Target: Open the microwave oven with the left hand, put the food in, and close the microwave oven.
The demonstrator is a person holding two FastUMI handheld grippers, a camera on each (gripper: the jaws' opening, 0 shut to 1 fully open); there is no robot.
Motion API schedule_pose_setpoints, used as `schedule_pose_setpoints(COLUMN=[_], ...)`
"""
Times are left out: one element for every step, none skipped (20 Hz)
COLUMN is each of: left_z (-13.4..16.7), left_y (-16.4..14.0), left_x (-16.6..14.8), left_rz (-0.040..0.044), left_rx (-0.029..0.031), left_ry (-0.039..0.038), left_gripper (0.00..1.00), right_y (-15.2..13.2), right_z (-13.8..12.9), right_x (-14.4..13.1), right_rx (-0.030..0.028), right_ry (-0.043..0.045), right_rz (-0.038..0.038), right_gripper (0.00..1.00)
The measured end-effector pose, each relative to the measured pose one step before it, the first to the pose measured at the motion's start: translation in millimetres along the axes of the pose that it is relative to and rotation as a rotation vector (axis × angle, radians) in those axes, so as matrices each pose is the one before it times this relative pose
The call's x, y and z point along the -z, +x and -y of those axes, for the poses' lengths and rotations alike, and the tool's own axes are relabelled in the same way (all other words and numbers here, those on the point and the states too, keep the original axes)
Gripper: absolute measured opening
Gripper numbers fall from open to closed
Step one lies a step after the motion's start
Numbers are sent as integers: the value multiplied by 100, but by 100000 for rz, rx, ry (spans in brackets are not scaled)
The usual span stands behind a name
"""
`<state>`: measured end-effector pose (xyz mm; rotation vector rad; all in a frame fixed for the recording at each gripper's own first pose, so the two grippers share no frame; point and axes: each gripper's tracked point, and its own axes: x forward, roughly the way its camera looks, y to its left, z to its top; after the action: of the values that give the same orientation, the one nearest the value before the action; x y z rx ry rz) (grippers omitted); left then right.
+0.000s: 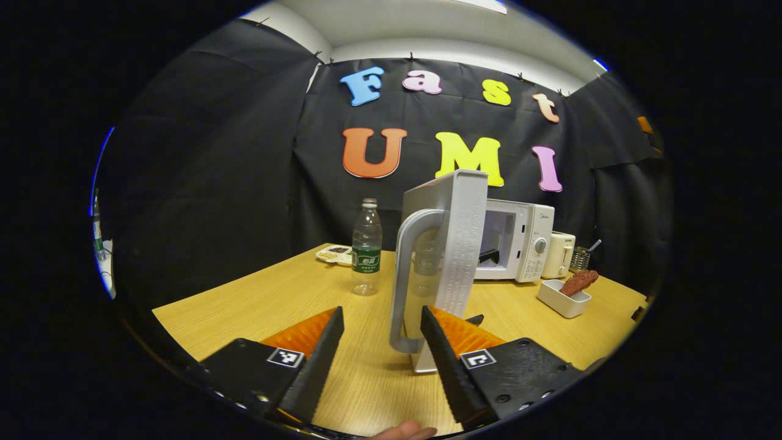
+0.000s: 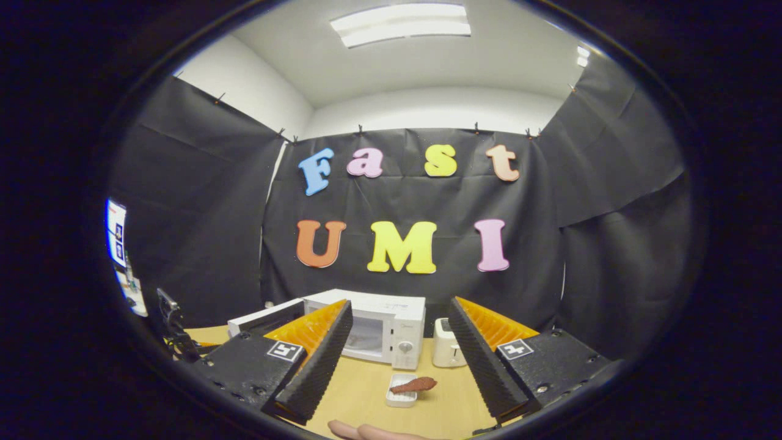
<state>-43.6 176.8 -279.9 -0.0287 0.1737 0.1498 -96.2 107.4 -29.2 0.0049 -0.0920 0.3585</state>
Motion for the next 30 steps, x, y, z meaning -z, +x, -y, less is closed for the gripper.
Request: schedule_pose_setpoints(left_z=[-936, -628, -307, -76, 276, 237, -41, 33, 131, 108, 341, 633, 559, 467, 197, 185, -117, 408, 797, 820, 889, 564, 485, 756, 460, 581, 789, 788, 725, 606], left_y=[11, -242, -261, -187, -89, -36, 3, -31, -26, -45, -108, -277, -220, -120, -106, -73, -40, -83, -275, -212, -115, -158, -102, -43, 22, -20, 135, 224, 124, 293], left_x=[-67, -101, -713, -642, -360, -316, -283, -348, -571, -518, -416, -406, -520, -667, -471, -508, -508, -479, -589, -655, -621, -584, -737, -857, -1095, -1043, -858, -1034, -1179, -1328], left_rz=[-591, 98, 1088, 860, 307, -69, 150, 170, 507, -123, -35, -636, -500, 302, -530, -293, -715, -616, -541, 421, 776, 429, 761, 1235, 1421, 988, 958, 804, 1232, 2094], left_rx=[-2241, -1761, -877, 214, 973, 480, -419, -668, -940, -1074, -187, 674, 704, 190, -282, -977, -2101, -60, 1186, 1689, 1776, 847, 807, 854, 513, 681, 659, 1210, 1090, 537], left_ry=[-344, 590, 152, -796, -738, -138, 360, 619, 704, 637, 201, -327, -429, -613, -849, -1091, -1628, -1635, -1362, -361, 547, 1094, 1329, 1413, 1298, 780, 637, 518, 410, 710], left_gripper=[92, 92, 92, 92, 92, 92, 92, 92, 92, 92, 92, 92, 92, 92, 92, 92, 92, 92, 92, 92, 92, 92, 92, 92, 92, 92, 92, 92, 92, 92], right_y=[-40, -51, -33, 99, 1, 46, 137, 124, 182, 74, 178, 195, 246, 226, 318, 380, 432, 514, 562, 683, 679, 837, 963, 1079, 996, 1032, 1097, 1115, 881, 908], right_z=[-414, -241, -210, -147, 7, 122, 36, 222, 240, 332, 338, 429, 606, 574, 731, 739, 689, 620, 693, 640, 580, 526, 485, 594, 499, 325, 501, 376, -141, -192], right_x=[87, -8, 21, 6, 111, 74, 171, 142, 278, 282, 389, 439, 455, 343, 195, 230, 351, 402, 592, 613, 768, 685, 754, 748, 737, 514, 605, 646, 718, 529], right_rx=[-823, -457, -285, -42, 231, 454, 324, 404, 641, 482, 430, 414, 997, 1017, 1166, 1359, 1262, 902, 947, 616, 252, -22, -155, -118, -449, -997, -441, -925, -2472, -3562], right_ry=[-201, -62, -180, -192, -154, -1, -125, -333, -414, -429, -235, -135, 387, 422, 399, 214, 110, 0, 161, 231, 266, 447, 614, 701, 825, 652, 584, 477, 859, 462], right_rz=[-279, -279, -346, -277, -414, -439, -461, -460, -586, -743, -960, -1612, -1664, -1056, -615, -561, -767, -1091, -1464, -1706, -2167, -2240, -2417, -2763, -2765, -2081, -2345, -2944, -3198, -2351], right_gripper=[100, 100, 100, 100, 100, 100, 90, 90, 100, 100, 100, 90, 90, 90, 100, 100, 100, 100, 100, 90, 100, 100, 91, 100, 100, 100, 91, 91, 91, 100])
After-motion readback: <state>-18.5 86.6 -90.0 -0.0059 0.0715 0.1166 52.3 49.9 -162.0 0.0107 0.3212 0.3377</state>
